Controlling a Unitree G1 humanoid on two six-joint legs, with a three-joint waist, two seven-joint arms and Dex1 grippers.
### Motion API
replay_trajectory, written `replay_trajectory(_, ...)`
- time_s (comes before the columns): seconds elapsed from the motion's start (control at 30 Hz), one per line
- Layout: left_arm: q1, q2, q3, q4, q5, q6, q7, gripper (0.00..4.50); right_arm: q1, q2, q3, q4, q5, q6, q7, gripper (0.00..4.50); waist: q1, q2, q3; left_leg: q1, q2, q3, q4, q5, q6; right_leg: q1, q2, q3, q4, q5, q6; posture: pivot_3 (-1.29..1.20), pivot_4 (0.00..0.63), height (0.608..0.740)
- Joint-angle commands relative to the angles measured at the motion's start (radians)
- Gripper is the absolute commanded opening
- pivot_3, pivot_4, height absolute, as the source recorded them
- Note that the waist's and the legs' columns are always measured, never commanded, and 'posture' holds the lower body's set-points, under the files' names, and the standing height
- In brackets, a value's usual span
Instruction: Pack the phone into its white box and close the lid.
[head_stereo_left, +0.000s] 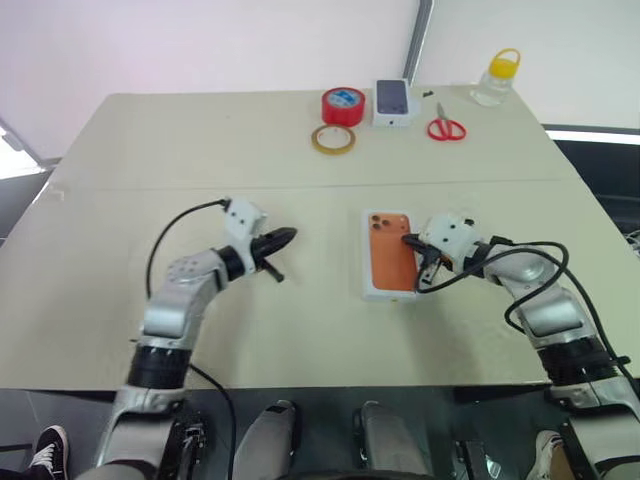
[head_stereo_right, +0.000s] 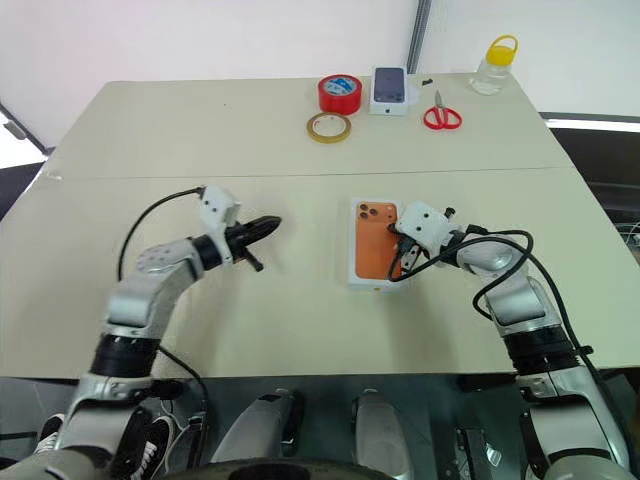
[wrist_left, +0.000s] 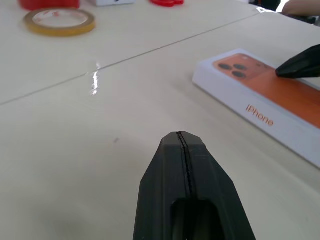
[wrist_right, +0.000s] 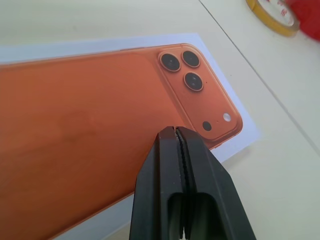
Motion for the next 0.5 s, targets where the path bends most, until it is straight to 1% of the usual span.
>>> replay_trajectory(0.03, 0.073, 0.08, 0.091, -0.105, -0.045, 0.013, -0.012, 1.36, -0.013, -0.012, -0.127, -0.072, 0.189, 0.105, 0.087, 0.89, 0.001, 0.0, 0.0, 0.0, 0.0, 0.0, 0.0, 0.0, 0.0, 0.0, 0.0, 0.0, 0.0, 0.0, 0.0, 0.0, 0.15, 0.74)
replay_trajectory(0.1, 0.126, 0.124, 0.144, -0.151, -0.086, 0.018, -0.03, 2.34, 0.002, -0.027, -0.178, -0.114, 0.28, 0.158, 0.136, 1.88, 0.001, 0.0, 0.001, 0.0, 0.0, 0.0, -0.001, -0.001, 0.001, 0.0, 0.0, 0.0, -0.001, 0.0, 0.0, 0.0, 0.15, 0.74)
replay_trajectory(0.13, 0.145, 0.142, 0.158, -0.165, -0.093, 0.016, -0.033, 2.9, 0.009, -0.037, -0.194, -0.125, 0.304, 0.176, 0.151, 2.39, 0.002, 0.0, 0.001, 0.0, 0.0, 0.0, -0.001, -0.003, 0.005, 0.0, 0.0, 0.0, -0.001, 0.0, 0.0, 0.0, 0.15, 0.74)
replay_trajectory(0.17, 0.168, 0.164, 0.179, -0.181, -0.104, 0.014, -0.039, 3.44, 0.022, -0.053, -0.209, -0.133, 0.321, 0.172, 0.179, 2.96, 0.003, 0.0, 0.001, 0.0, 0.0, -0.001, -0.001, -0.003, 0.005, 0.0, 0.0, 0.0, -0.001, 0.0, 0.0, 0.0, 0.15, 0.74)
replay_trajectory(0.2, 0.188, 0.182, 0.199, -0.191, -0.113, 0.009, -0.046, 3.91, 0.032, -0.07, -0.218, -0.133, 0.328, 0.168, 0.199, 3.41, 0.003, 0.001, 0.001, 0.0, 0.0, -0.001, -0.001, -0.004, 0.006, 0.0, 0.0, 0.0, -0.002, 0.0, 0.0, 0.0, 0.15, 0.74)
replay_trajectory(0.23, 0.216, 0.208, 0.226, -0.195, -0.115, -0.004, -0.057, 4.46, 0.047, -0.091, -0.233, -0.132, 0.346, 0.172, 0.229, 3.96, 0.004, 0.001, 0.001, 0.0, 0.0, -0.001, -0.001, -0.004, 0.007, 0.001, -0.001, 0.0, -0.002, 0.0, 0.0, 0.0, 0.15, 0.74)
replay_trajectory(0.27, 0.235, 0.224, 0.242, -0.199, -0.118, -0.013, -0.063, 4.5, 0.056, -0.106, -0.243, -0.128, 0.361, 0.175, 0.25, 4.47, 0.004, 0.001, 0.001, 0.0, 0.0, -0.001, -0.001, -0.005, 0.007, 0.001, -0.001, -0.001, -0.002, 0.0, 0.0, 0.0, 0.15, 0.74)
replay_trajectory(0.4, 0.312, 0.28, 0.313, -0.174, -0.162, -0.004, -0.11, 4.5, 0.095, -0.179, -0.264, -0.13, 0.402, 0.209, 0.34, 4.47, 0.004, 0.001, 0.001, 0.0, 0.0, 0.0, -0.001, -0.005, 0.008, 0.001, -0.001, -0.001, -0.003, 0.0, 0.0, 0.0, 0.15, 0.74)
replay_trajectory(0.5, 0.377, 0.311, 0.358, -0.14, -0.16, -0.024, -0.131, 4.5, 0.104, -0.215, -0.276, -0.06, 0.375, 0.167, 0.358, 4.47, 0.001, 0.001, 0.001, 0.0, 0.0, 0.0, -0.002, -0.005, 0.008, 0.001, -0.001, -0.001, -0.003, 0.0, -0.001, 0.0, 0.15, 0.74)
